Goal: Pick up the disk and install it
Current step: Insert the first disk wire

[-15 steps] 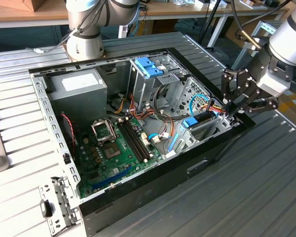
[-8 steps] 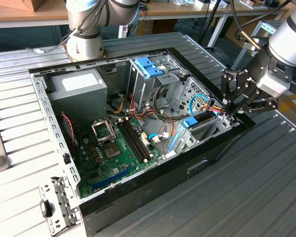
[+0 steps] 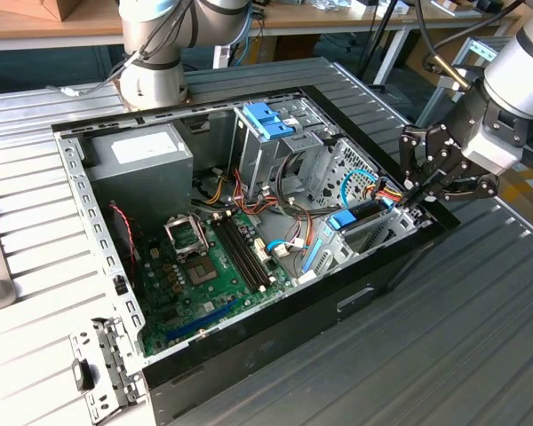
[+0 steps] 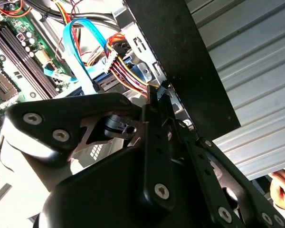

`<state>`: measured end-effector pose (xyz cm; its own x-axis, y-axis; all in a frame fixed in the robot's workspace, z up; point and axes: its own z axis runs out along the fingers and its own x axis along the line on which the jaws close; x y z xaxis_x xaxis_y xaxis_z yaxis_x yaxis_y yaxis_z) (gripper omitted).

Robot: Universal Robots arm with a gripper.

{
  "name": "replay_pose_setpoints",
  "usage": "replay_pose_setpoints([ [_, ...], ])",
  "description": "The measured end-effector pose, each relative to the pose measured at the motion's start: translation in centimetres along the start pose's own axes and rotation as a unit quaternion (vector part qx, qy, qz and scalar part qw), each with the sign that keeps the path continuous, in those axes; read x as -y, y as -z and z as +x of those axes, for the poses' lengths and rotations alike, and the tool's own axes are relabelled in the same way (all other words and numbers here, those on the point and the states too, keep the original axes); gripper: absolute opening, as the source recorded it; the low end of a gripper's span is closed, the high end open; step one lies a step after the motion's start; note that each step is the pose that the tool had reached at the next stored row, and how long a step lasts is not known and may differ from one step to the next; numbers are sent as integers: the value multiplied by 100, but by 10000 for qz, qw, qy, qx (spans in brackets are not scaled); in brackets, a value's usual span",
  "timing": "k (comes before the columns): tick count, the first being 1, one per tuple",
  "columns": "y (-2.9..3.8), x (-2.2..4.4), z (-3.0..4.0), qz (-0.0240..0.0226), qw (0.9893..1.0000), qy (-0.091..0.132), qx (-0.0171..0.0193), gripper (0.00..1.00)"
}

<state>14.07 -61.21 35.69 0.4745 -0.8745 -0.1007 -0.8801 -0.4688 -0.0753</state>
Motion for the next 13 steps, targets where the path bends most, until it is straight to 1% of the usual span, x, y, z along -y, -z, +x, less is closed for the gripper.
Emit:
replay_pose_setpoints([
  [6, 0, 0, 0, 0, 10000, 2, 1, 18],
  [10, 67, 5, -7, 0, 10000, 3, 1, 18],
  [13, 75, -5, -15, 0, 10000, 5, 1, 18],
])
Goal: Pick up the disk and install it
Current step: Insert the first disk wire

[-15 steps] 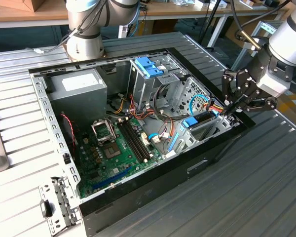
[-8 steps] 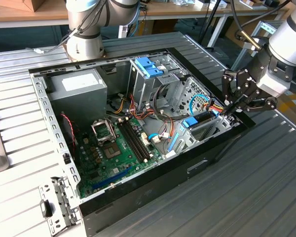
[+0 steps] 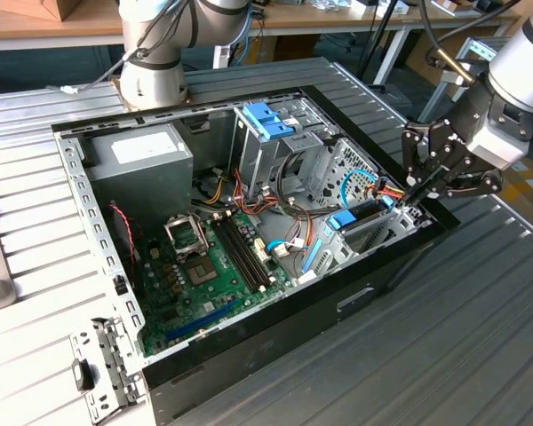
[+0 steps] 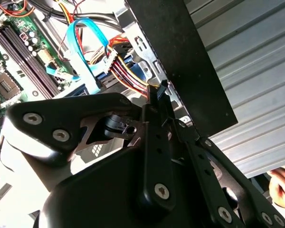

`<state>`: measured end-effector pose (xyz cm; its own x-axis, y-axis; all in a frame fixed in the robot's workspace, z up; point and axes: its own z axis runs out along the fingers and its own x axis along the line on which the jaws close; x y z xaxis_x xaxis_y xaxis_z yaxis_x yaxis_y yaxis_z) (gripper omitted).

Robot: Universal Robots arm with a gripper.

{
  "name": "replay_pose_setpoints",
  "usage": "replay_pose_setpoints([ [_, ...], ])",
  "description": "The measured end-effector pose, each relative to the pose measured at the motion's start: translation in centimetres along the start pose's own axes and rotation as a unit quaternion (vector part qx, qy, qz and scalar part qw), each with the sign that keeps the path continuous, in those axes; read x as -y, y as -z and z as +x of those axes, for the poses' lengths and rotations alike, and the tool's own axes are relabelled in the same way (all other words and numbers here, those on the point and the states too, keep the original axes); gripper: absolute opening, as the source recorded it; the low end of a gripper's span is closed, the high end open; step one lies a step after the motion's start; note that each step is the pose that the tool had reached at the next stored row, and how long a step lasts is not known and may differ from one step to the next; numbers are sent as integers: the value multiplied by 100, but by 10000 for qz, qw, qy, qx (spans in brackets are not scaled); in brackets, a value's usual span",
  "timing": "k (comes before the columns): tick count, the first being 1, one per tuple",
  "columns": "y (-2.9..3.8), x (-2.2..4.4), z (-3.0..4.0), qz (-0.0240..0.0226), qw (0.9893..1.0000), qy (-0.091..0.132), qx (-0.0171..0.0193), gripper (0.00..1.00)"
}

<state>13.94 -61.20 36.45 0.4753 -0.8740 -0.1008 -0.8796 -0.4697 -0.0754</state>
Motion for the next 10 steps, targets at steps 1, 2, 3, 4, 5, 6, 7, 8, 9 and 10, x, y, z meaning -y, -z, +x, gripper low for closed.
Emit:
replay_pose_setpoints([
  [1, 0, -4, -4, 0, 10000, 0, 0, 18],
  [2, 0, -7, -8, 0, 10000, 0, -1, 18],
  [3, -2, -11, -11, 0, 10000, 0, 1, 17],
  [4, -3, -17, -14, 0, 10000, -1, 1, 17],
  [5, -3, -23, -18, 0, 10000, -1, 0, 17],
  [6, -3, -31, -22, 0, 10000, -2, -1, 17],
  [7, -4, -44, -29, 0, 10000, -7, -1, 17],
  [8, -5, -61, -38, 1, 10000, -14, -2, 17],
  [9, -6, -78, -47, 2, 10000, -24, -2, 17],
  [10, -7, -93, -55, 3, 10000, -38, -3, 17],
])
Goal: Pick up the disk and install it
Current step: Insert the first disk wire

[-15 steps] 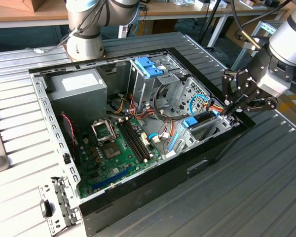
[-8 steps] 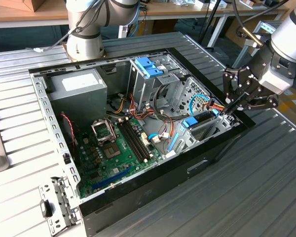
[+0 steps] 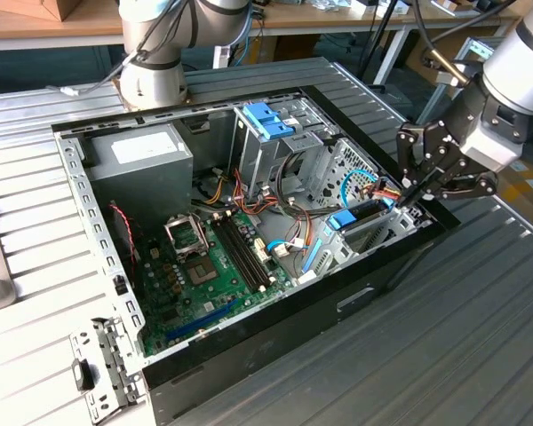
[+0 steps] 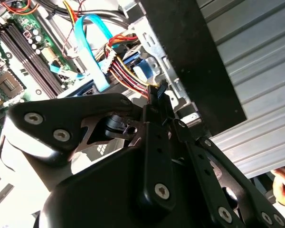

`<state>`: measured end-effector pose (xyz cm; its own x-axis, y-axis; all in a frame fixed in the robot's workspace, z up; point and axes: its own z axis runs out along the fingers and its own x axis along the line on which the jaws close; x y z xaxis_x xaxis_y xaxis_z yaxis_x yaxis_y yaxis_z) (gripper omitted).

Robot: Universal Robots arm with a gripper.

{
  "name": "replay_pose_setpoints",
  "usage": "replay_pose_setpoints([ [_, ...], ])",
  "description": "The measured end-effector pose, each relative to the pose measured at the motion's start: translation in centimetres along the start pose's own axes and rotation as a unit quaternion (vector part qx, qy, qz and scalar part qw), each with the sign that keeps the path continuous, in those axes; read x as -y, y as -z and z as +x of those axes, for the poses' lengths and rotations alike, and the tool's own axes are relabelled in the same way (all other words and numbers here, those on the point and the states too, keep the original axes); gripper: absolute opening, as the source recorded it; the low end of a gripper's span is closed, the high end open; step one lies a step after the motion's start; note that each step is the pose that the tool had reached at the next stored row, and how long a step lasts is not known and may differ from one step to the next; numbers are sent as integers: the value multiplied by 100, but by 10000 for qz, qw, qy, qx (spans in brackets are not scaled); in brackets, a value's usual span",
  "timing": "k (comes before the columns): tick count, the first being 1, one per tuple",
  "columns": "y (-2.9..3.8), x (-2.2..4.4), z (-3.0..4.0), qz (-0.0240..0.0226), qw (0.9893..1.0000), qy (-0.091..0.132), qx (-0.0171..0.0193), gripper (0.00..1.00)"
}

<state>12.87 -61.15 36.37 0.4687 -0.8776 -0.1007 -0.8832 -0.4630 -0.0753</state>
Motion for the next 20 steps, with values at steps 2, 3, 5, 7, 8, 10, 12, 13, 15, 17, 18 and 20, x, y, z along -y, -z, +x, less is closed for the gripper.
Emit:
replay_pose_setpoints([
  [2, -5, -18, -8, 6, 10000, -49, -2, 17],
  [3, -8, -21, -9, 10, 10000, -91, -5, 17],
  [5, -11, -23, -11, 20, 9998, -191, -14, 17],
  [7, -17, -26, -11, 32, 9995, -309, -23, 17],
  [8, -19, -29, -13, 37, 9993, -359, -27, 17],
  [10, -24, -39, -17, 47, 9989, -455, -34, 17],
  [12, -29, -51, -24, 58, 9984, -569, -43, 17],
  [13, -33, -59, -27, 65, 9979, -638, -49, 17],
  [15, -39, -68, -32, 74, 9974, -722, -54, 17],
  [17, -46, -80, -38, 85, 9965, -832, -63, 17],
  [18, -48, -85, -40, 89, 9961, -875, -66, 17],
  [20, -53, -102, -50, 98, 9952, -970, -74, 17],
])
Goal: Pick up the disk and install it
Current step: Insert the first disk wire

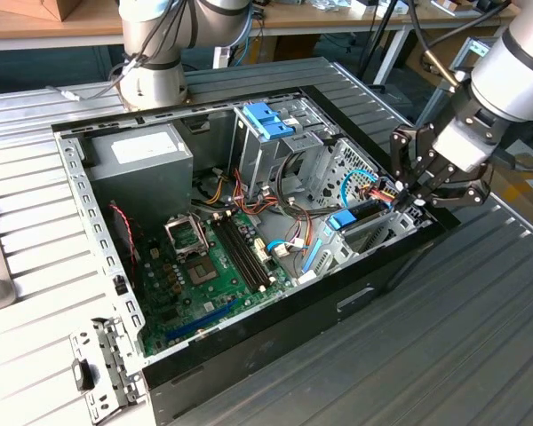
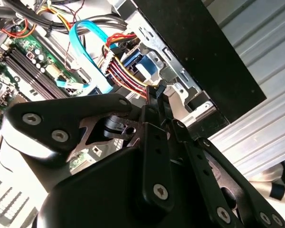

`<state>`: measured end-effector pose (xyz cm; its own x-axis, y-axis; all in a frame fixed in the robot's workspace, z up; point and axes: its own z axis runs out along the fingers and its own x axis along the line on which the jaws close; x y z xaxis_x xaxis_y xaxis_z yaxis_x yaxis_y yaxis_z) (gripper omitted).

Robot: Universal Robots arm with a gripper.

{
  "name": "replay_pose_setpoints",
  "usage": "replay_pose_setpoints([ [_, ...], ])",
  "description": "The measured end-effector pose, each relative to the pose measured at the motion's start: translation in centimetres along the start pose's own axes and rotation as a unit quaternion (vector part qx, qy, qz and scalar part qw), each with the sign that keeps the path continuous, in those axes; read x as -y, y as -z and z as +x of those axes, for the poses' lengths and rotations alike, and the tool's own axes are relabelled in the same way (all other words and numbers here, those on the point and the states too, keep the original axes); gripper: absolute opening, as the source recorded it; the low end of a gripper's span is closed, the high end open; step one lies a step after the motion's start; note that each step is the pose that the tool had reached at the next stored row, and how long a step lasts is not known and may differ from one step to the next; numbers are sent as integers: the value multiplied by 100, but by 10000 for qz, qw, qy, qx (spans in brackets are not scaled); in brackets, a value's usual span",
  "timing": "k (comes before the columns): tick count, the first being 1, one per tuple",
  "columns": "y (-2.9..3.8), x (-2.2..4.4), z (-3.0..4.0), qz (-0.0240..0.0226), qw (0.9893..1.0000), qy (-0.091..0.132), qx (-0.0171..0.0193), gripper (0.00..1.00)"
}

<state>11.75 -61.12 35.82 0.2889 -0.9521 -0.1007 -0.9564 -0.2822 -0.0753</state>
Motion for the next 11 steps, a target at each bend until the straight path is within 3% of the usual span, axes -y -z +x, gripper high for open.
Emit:
replay_pose_setpoints([
  [11, -25, -116, -45, 38, 9993, -370, -27, 17],
])
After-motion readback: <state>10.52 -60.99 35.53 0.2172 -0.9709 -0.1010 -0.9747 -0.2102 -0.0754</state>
